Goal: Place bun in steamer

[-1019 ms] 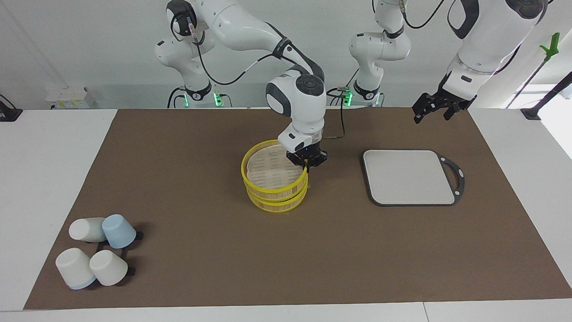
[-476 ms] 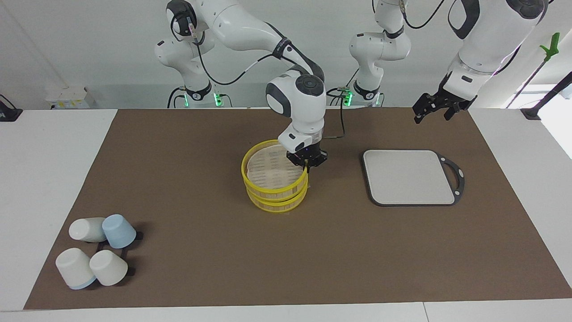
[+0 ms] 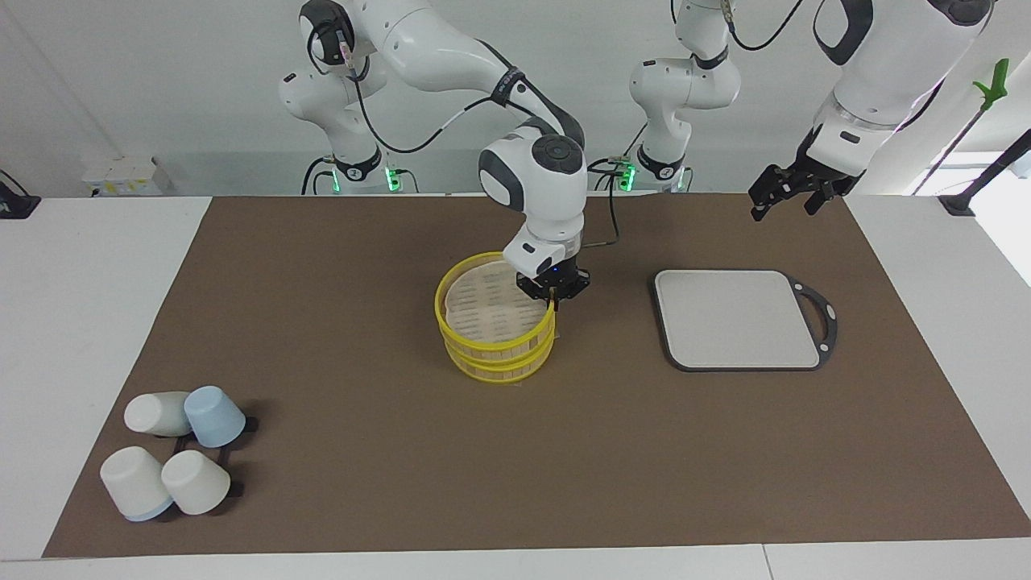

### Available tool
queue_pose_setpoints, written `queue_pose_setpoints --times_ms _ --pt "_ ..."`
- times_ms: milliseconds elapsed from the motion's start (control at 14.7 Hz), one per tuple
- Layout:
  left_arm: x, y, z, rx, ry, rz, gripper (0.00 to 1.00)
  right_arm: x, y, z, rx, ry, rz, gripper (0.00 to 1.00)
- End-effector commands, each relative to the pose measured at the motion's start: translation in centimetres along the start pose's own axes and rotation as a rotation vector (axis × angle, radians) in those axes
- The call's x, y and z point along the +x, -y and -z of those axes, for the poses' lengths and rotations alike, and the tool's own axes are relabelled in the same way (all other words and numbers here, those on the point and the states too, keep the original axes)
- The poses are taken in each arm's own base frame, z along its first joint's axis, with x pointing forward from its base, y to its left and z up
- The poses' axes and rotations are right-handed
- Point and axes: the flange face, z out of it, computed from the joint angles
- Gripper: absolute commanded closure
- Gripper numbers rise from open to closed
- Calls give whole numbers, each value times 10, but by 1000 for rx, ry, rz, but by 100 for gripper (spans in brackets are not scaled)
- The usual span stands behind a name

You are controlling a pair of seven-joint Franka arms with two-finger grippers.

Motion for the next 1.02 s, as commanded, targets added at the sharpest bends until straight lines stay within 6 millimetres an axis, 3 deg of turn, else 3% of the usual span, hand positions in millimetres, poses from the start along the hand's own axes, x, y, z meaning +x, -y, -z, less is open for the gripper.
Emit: queue_pose_setpoints --times_ms 0,136,204,340,680,748,816,883,951 --pt "-2 3 4 -15 6 -9 0 12 -3 -2 26 -14 100 100" --pt "-4 3 1 -17 0 -10 0 10 -1 -3 25 -8 103 100" --pt "-4 2 -1 -17 0 -12 0 7 4 -12 16 6 108 100" --pt "-4 3 0 -17 -2 -10 0 6 18 -10 29 -5 116 100" --pt "-4 3 -1 -17 -2 -12 0 7 11 -22 31 0 101 100" --pt "-4 3 0 -17 -3 -12 0 7 10 -23 28 2 102 82" --pt "-4 3 -1 -17 -2 -12 0 7 8 -23 21 8 106 32" --pt "-4 3 0 -17 -3 -12 0 7 7 -21 17 9 103 0" --pt "-4 3 0 -17 -3 -12 0 5 9 -17 12 11 103 0"
